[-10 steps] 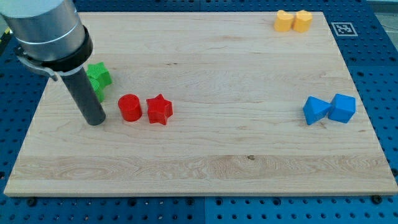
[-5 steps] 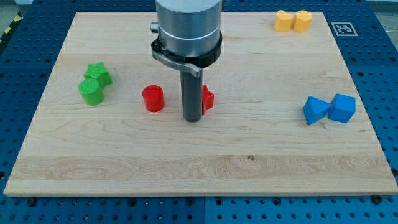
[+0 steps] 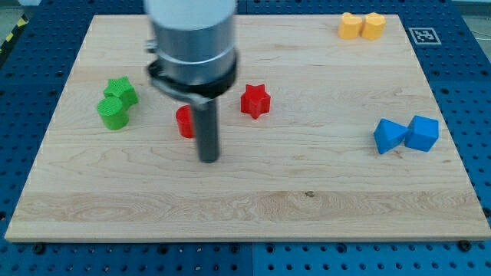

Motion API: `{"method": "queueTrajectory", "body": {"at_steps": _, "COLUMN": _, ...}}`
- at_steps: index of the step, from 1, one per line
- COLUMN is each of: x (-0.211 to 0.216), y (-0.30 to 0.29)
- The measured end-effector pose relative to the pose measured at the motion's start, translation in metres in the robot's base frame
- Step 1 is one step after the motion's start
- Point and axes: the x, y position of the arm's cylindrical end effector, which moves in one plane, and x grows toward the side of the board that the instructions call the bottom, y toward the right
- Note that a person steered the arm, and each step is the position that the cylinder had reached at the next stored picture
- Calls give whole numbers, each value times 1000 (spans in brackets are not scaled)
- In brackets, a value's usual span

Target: Push the red blocks to the center of the board

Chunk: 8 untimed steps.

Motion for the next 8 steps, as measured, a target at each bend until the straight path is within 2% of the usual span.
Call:
{"method": "queueTrajectory", "body": {"at_steps": 1, "x": -9, "y": -60}}
{"method": "queueTrajectory", "body": {"at_steps": 2, "x": -45, "y": -59}}
{"method": "queueTrajectory", "body": {"at_steps": 4, "x": -64, "y": 19}}
{"method": "queueTrajectory", "body": {"at_steps": 6, "x": -33, "y": 4}}
{"method": "queueTrajectory", "body": {"at_steps": 8, "x": -82, "y": 34}}
